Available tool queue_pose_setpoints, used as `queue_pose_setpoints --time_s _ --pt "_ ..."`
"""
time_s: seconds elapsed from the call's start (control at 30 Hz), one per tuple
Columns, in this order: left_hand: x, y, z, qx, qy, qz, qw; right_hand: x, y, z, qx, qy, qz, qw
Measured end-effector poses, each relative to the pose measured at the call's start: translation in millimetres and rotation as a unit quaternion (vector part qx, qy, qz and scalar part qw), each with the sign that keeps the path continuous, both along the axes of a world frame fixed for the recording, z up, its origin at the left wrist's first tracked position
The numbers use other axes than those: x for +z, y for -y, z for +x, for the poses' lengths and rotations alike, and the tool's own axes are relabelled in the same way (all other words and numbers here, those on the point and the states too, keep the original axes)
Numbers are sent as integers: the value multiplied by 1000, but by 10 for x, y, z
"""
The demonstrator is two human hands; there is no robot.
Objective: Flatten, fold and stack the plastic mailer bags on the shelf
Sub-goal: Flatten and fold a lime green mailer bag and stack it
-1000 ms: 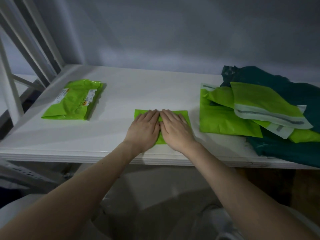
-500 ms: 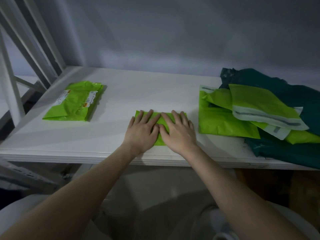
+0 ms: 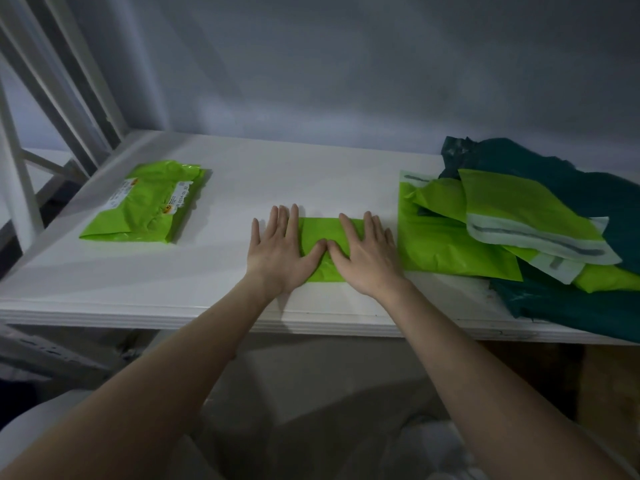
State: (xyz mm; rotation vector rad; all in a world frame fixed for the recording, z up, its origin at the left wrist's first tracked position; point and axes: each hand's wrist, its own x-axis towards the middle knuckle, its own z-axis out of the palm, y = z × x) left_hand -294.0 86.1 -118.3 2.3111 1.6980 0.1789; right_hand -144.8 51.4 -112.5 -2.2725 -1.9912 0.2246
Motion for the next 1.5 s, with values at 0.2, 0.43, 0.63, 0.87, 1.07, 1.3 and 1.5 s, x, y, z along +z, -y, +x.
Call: queue_pose_setpoints --time_s 0.2,0.43,0.63,0.87,1.07,1.3,1.5 --pt "4 -91 -1 14 18 -40 999 2 -67 57 -8 -4 -14 1000" --pt "89 -65 -312 -81 121 102 984 107 -20 -32 23 39 113 993" --pt "41 291 -530 -157 32 134 978 140 210 -355 102 42 174 979" --pt "65 641 -649 -171 -4 148 974 112 494 -648 130 57 168 975" --pt "-1 694 -640 -149 -31 137 979 99 590 -677 110 70 146 981" --pt "-13 606 -564 -122 -37 160 979 21 541 -644 126 101 125 979" --pt "-16 569 -530 -126 -59 179 974 6 513 -629 117 143 145 972"
